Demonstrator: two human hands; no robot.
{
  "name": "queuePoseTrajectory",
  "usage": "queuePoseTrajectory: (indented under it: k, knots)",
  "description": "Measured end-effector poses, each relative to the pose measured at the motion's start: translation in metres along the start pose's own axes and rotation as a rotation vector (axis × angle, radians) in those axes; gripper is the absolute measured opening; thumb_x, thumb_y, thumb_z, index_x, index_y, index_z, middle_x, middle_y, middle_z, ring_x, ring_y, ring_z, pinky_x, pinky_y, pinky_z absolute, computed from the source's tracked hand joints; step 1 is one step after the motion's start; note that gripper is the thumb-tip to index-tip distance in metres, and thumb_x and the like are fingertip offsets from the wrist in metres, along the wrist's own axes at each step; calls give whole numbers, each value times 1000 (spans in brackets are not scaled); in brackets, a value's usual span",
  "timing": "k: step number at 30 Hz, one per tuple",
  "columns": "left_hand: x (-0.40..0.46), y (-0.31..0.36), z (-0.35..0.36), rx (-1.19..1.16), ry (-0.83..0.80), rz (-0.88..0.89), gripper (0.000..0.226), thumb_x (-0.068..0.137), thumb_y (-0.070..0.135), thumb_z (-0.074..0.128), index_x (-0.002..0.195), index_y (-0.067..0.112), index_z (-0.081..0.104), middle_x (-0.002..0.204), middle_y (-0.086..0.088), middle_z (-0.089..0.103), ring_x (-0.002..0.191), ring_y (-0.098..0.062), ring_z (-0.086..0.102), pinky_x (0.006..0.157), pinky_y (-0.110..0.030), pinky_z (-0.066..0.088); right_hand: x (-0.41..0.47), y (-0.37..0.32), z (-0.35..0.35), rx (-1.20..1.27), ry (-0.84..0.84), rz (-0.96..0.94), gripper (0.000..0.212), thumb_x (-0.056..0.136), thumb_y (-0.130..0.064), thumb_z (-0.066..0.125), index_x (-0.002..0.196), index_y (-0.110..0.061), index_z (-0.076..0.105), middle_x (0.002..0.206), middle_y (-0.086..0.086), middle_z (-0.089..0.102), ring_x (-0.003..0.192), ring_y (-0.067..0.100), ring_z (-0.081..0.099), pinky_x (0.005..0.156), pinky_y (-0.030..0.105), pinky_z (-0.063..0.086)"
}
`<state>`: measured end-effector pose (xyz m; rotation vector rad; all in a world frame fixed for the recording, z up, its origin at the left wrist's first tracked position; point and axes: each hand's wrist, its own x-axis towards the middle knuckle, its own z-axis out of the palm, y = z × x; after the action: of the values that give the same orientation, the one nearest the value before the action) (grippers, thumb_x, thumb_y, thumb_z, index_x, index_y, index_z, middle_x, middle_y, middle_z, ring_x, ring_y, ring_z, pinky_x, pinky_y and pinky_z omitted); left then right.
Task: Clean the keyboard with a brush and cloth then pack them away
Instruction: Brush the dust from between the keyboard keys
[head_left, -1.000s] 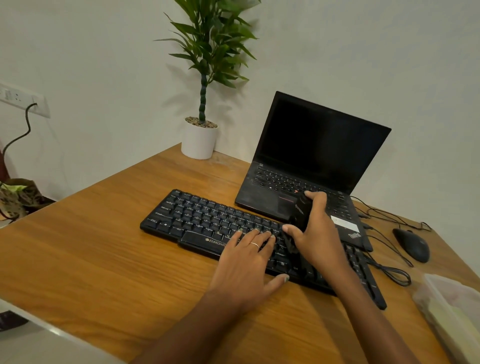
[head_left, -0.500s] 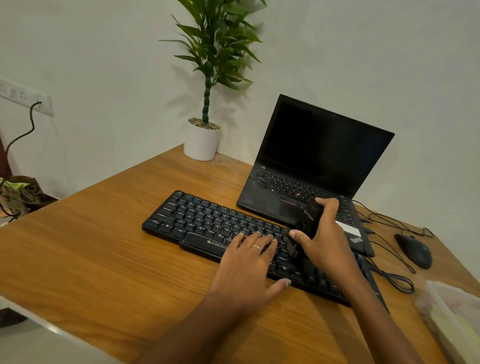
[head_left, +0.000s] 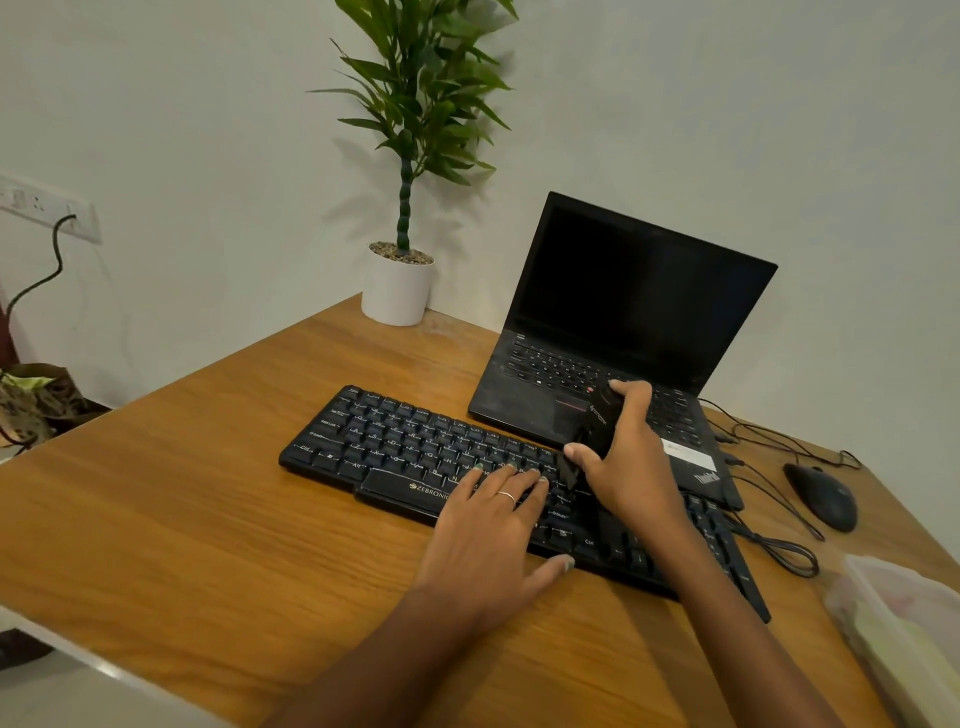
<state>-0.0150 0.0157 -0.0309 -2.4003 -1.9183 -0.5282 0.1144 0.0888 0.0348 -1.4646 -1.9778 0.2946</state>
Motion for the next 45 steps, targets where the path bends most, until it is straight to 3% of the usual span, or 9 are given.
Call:
queuePoseTrajectory:
  k: [5,10,18,23,29,33,36,42,45]
  knots:
    - [-1,-1,2,6,-6,11,77,95,67,27,155,22,10,161,2,14,148,-15,5,121,-39,2,-35,-4,-14,-66,-66,-82,74,81,-17,71,133,-24,19,106,-9,40,91,9,49,72,23,47]
    - [-1,0,3,-2,15,9,77,93,67,27,154,21,15,160,1,19,148,-15,9,121,-38,3,-17,-10,-2,-44,-17,-45,73,81,-18,72,133,-25,20,117,2,53,105,21,57,81,34,52]
    - [-1,-1,3,4,33,2,76,94,67,27,155,23,14,161,4,17,147,-13,7,121,-37,3,-22,-6,-7,-11,-52,-43,72,82,-18,70,132,-25,18,106,-4,47,87,12,52,63,18,43]
    - [-2,-1,3,-4,47,22,76,93,67,28,154,23,17,159,4,20,146,-13,10,119,-35,3,-29,-9,-20,-24,-151,-15,73,81,-18,71,131,-26,18,96,-10,43,84,10,53,65,20,46]
    - [-2,-2,3,-11,68,24,77,92,67,27,154,22,19,159,4,22,146,-13,13,118,-33,5,-25,-12,-3,67,33,19,72,82,-19,71,134,-23,21,112,2,54,87,12,53,69,23,46]
    - [-2,-2,4,-23,75,27,76,93,67,28,154,23,19,158,5,22,145,-13,13,118,-33,5,-37,-13,-18,45,-109,4,71,81,-21,71,128,-27,19,92,-12,46,76,5,53,64,20,48]
    - [-1,-2,5,-3,87,35,87,80,70,9,153,24,20,157,5,25,144,-12,16,118,-33,6,-46,-15,-24,12,-179,-2,70,81,-23,72,125,-31,17,89,-15,45,77,4,54,62,17,46]
    - [-1,-4,6,-2,103,27,78,88,68,27,152,22,27,155,4,29,143,-13,20,117,-33,12,-47,-19,-3,25,59,4,73,83,-21,69,135,-26,18,123,4,52,102,19,56,79,28,50]
    - [-1,-3,6,-6,106,26,79,86,69,24,150,23,30,154,5,30,142,-12,22,117,-32,14,-51,-21,-6,50,13,10,73,83,-22,70,133,-27,17,112,-1,52,95,16,56,74,26,50]
